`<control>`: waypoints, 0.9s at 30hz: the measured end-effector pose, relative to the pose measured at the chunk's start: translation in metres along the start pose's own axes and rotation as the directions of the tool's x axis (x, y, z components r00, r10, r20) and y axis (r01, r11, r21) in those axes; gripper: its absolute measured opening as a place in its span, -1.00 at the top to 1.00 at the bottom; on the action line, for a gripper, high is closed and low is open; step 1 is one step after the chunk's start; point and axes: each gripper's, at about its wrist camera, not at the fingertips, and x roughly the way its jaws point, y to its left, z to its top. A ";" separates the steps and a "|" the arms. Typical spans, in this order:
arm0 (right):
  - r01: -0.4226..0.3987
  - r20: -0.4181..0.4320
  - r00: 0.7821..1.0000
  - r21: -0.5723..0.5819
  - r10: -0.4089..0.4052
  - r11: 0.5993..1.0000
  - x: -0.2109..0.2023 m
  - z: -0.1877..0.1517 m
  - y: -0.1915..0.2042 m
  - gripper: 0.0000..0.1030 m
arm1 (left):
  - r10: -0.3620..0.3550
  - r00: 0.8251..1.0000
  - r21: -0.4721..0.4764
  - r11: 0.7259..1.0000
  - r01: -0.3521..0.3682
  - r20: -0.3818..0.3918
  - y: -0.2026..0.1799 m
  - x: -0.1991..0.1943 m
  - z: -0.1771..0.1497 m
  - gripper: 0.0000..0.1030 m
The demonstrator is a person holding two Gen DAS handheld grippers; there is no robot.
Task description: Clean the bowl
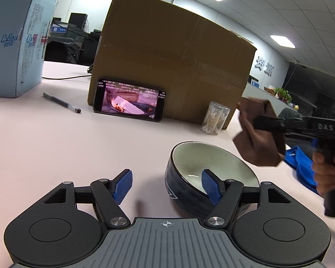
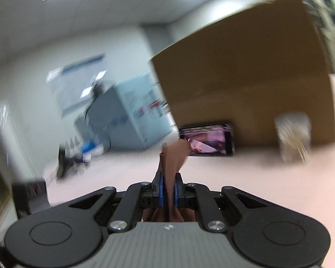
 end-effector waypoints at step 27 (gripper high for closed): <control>0.012 -0.039 0.999 0.363 0.003 0.932 0.005 -0.062 -0.018 0.73 | -0.015 1.000 0.010 1.000 0.015 -0.006 -0.002 0.001 0.000 -0.37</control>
